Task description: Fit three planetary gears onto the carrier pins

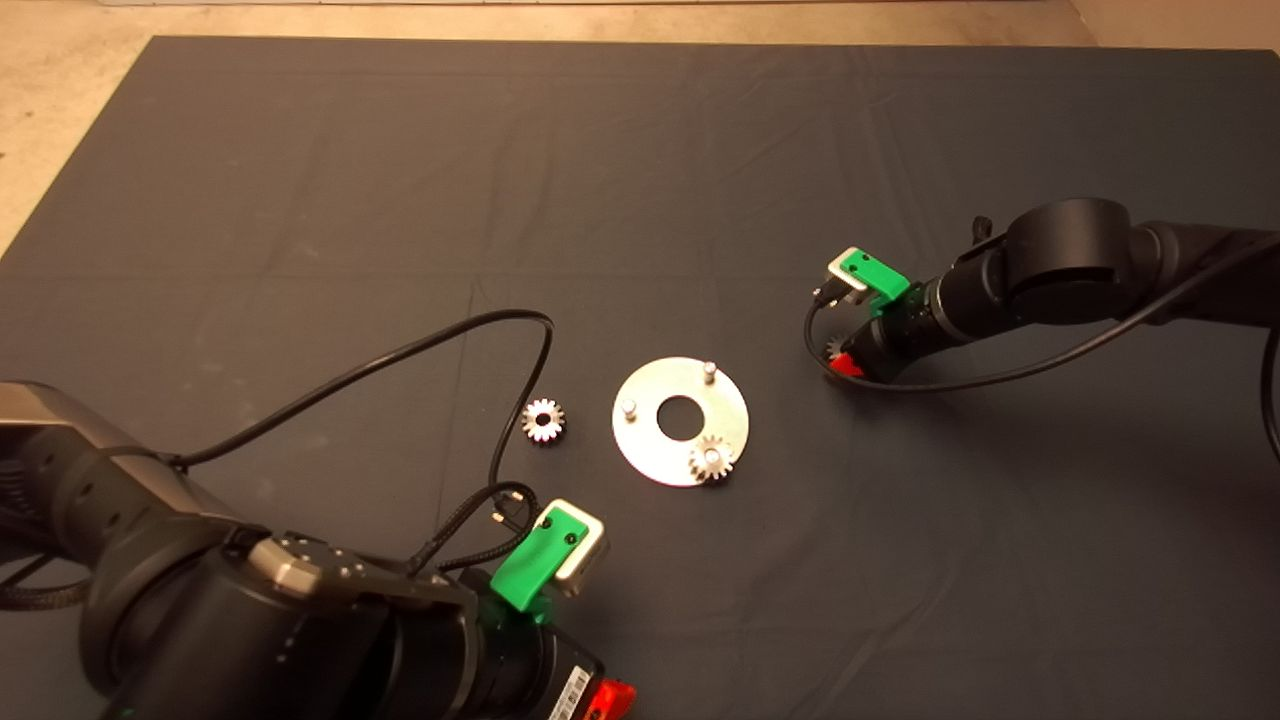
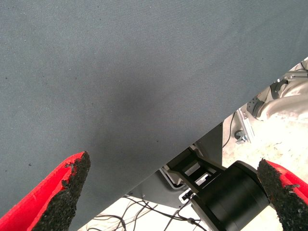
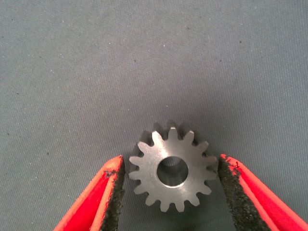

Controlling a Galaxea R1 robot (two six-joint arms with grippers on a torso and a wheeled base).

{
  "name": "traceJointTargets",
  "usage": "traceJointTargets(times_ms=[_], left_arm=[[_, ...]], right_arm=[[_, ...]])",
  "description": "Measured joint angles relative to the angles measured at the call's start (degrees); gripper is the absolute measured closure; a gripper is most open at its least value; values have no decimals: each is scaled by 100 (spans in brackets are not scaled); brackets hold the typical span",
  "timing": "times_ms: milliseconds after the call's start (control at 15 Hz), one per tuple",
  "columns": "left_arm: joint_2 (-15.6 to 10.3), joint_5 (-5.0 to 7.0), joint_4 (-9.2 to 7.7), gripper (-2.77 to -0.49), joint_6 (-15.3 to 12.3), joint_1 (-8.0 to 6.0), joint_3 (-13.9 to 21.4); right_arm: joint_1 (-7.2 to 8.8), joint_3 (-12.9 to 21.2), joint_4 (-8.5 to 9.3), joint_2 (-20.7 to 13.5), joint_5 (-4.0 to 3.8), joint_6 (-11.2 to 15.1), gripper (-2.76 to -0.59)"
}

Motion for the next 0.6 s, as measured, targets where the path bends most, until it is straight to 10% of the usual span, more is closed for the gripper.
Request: traceJointTargets(times_ms=[600], left_arm=[[0, 0, 1, -250, 0, 0, 0]], right_arm=[[-1, 0, 11, 0, -1, 0, -111]])
